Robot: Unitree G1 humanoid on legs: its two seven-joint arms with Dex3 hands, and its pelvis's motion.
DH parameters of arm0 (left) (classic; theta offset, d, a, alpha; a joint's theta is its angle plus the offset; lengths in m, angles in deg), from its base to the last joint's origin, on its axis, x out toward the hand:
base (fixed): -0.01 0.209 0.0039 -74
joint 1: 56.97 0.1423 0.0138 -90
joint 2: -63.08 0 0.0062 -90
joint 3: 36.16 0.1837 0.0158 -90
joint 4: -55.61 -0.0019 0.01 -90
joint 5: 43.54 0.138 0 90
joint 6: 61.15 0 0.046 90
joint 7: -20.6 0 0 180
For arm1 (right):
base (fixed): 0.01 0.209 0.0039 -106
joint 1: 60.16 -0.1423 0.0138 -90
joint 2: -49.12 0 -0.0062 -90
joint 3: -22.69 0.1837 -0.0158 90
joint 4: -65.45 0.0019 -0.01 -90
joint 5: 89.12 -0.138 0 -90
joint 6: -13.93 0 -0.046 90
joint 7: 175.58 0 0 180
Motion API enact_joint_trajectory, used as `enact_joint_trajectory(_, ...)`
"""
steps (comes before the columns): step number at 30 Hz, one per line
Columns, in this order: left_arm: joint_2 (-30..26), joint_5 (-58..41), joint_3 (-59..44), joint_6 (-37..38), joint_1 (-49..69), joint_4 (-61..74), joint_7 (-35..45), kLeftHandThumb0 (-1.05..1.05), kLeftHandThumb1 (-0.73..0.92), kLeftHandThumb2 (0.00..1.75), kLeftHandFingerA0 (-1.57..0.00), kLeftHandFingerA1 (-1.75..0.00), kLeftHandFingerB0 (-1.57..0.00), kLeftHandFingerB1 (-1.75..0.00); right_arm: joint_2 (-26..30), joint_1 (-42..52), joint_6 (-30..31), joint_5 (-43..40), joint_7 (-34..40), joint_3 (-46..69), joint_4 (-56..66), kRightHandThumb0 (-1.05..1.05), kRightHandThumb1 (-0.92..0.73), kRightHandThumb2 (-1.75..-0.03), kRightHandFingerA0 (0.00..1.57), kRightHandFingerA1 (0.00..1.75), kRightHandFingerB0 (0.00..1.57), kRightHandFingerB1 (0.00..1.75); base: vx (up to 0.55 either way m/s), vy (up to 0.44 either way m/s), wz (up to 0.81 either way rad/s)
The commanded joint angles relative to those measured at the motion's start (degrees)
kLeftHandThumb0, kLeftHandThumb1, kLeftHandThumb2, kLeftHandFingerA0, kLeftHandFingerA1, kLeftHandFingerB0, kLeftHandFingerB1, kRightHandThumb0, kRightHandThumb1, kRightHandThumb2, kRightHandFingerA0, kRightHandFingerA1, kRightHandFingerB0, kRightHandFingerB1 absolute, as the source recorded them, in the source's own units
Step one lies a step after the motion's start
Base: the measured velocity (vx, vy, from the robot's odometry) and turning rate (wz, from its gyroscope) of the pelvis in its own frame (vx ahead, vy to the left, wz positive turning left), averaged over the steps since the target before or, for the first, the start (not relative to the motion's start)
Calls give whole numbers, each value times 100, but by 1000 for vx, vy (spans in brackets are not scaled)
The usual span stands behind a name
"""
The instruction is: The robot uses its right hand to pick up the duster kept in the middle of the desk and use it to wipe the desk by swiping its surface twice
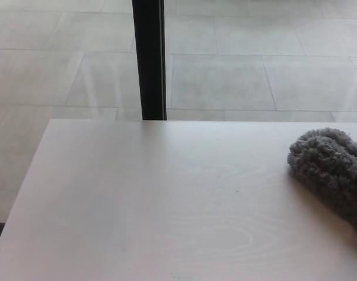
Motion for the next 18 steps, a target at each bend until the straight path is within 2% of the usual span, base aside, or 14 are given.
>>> enact_joint_trajectory(1,-92,37,69,79,24,19,-71,-56,58,97,-49,-70,-39,-60,-23,-42,-181,-357,-1076,21,240,-78,-76,-63,30,72,3,21,0,0,0)
enact_joint_trajectory(2,-89,3,47,72,14,11,-58,-54,76,62,-50,-67,-43,-49,44,-214,79,-512,-1965,55,333,-86,-76,-64,1,44,0,8,0,0,0)
enact_joint_trajectory(3,-81,-14,35,60,10,11,-72,-53,75,62,-51,-66,-43,-48,109,-285,137,-547,-2304,47,369,-103,-66,-103,0,8,0,0,0,0,0)
enact_joint_trajectory(5,-60,-27,25,57,9,6,-101,-53,75,62,-51,-66,-43,-48,168,-323,157,-517,-2450,10,407,-103,-66,-103,0,8,0,0,0,0,0)
enact_joint_trajectory(6,-58,1,58,116,43,37,-73,-56,75,62,-50,-67,-43,-50,280,-366,139,-610,-2818,44,518,-99,-75,-64,0,0,0,0,0,0,0)
enact_joint_trajectory(8,-56,-10,50,95,41,40,-101,-56,74,62,-52,-68,-43,-50,469,-379,64,-781,-3292,136,703,-104,-72,-64,0,0,0,0,0,0,0)
enact_joint_trajectory(12,-65,-13,46,73,27,-3,-124,-54,75,62,-49,-67,-42,-50,678,-231,83,-826,-3385,216,1095,-105,-75,-64,0,0,0,0,0,0,0)
enact_joint_trajectory(13,-55,-82,-16,11,15,-11,-140,-56,57,96,-49,-70,-38,-59,732,-197,150,-785,-3375,213,1214,-105,-74,-64,0,0,0,0,0,0,0)
enact_joint_trajectory(15,-45,-52,12,21,12,-11,-181,-57,57,96,-49,-70,-39,-59,829,-119,165,-767,-3333,239,1370,-105,-77,-66,0,0,0,0,0,0,0)
enact_joint_trajectory(16,-39,-66,4,27,14,-15,-129,-54,75,62,-48,-67,-40,-48,893,-48,142,-826,-3314,311,1483,-105,-75,-66,0,0,0,0,0,0,0)
enact_joint_trajectory(18,-51,-39,38,34,25,-16,-48,-55,76,62,-47,-68,-41,-50,968,28,227,-876,-3308,407,1661,-105,-77,-66,0,0,0,0,0,0,0)
